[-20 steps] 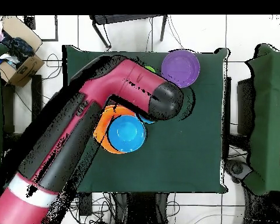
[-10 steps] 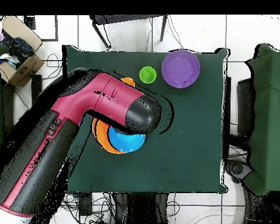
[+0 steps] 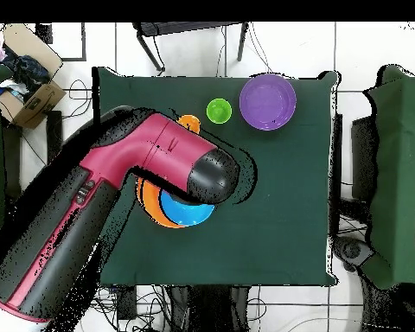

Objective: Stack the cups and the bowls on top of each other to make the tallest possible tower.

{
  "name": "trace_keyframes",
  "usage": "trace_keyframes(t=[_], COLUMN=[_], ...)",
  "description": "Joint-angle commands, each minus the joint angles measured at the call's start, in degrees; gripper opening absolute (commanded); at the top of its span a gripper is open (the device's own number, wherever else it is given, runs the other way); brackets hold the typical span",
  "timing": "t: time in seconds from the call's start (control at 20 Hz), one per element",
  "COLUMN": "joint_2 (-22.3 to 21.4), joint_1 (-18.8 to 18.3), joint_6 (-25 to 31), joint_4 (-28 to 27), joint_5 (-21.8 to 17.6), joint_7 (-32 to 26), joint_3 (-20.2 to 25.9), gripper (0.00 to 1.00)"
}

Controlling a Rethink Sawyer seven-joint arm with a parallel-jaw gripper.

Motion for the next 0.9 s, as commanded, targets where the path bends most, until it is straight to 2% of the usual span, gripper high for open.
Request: trace_keyframes(t=[0.05,0.9], joint_2=[4.6,8.5], joint_1=[-0.8,-0.2], joint_6=[9.2,12.9], joint_4=[3.6,4.5], joint_5=[4.5,7.6], joint_7=[-5.9,-2.5], joint_3=[11.3,12.1], gripper=[0.0,0.0])
